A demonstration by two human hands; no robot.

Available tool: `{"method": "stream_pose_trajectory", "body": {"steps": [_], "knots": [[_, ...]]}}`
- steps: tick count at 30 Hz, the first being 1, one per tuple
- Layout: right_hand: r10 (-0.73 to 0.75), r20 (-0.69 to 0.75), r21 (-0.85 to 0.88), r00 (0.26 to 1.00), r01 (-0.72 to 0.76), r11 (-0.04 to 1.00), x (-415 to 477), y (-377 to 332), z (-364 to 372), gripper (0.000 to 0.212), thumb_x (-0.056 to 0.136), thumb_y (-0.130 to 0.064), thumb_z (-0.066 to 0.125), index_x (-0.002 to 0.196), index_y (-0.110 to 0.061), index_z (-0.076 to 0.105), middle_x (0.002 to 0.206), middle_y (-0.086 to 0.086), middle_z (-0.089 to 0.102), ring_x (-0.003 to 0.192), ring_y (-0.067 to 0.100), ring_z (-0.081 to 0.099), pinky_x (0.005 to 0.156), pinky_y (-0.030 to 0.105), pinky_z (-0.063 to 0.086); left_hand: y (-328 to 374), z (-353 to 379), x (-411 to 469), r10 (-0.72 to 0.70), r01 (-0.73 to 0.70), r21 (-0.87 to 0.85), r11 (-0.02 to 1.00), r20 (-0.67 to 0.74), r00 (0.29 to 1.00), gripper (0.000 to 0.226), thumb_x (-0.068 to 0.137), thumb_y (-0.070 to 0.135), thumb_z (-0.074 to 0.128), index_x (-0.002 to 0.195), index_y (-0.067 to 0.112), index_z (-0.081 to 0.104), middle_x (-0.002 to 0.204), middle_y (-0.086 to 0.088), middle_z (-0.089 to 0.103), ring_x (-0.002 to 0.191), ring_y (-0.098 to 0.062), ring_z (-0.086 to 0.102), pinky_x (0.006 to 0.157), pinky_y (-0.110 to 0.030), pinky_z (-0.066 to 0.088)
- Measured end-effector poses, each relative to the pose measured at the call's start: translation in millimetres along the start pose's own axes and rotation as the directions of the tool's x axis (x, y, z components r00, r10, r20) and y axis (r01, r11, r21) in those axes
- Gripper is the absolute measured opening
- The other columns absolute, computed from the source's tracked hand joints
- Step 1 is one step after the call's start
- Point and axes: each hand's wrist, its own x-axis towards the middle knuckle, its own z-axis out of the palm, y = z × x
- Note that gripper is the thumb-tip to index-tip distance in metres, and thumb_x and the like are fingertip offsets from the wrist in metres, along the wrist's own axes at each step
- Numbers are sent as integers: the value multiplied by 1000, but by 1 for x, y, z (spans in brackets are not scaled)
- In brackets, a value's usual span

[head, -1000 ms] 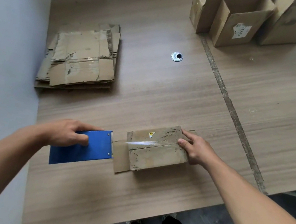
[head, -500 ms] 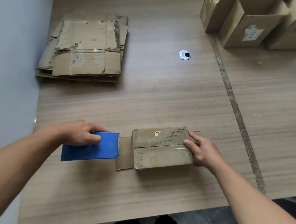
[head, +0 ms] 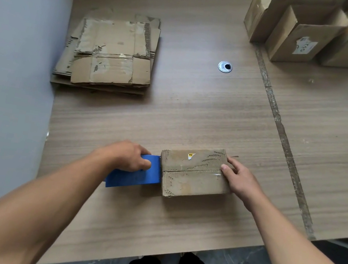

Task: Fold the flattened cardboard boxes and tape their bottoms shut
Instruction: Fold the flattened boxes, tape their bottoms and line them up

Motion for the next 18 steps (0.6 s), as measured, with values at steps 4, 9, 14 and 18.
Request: {"method": "stream_pose_trajectory", "body": {"steps": [4,9,14,18], "knots": [[93,-5,-198,996,-92,976,-12,-32,17,104,77,-75,63,158,-31,16,152,10,44,139,30,43,115,42,35,8,7,0,-39,43,63,997,-60,997,44,82,57,54,124,43,61,119,5,66,101,-21,59,93,-38,50],[145,-175,-417,974,-207,885,-40,-65,60,136,53,-94,59,147,-46,-29,160,17,12,145,39,24,110,67,22,27,17,-3,-97,135,166,977,-218,971,39,89,53,53,116,28,66,114,2,67,105,-24,62,74,-31,43],[92,-226,-504,970,-197,841,-47,-69,77,132,53,-98,50,143,-49,-32,163,19,-17,150,37,-12,108,78,4,41,34,-8,-111,180,194,964,-322,940,37,96,48,49,118,22,65,118,-3,67,109,-26,63,75,-31,40],[112,-234,-512,966,-220,830,-47,-73,83,130,54,-98,52,145,-50,-28,161,23,-12,148,41,2,107,74,11,32,40,-12,-76,140,171,975,-332,940,32,96,48,48,113,26,63,112,-3,67,104,-27,63,74,-32,39]]}}
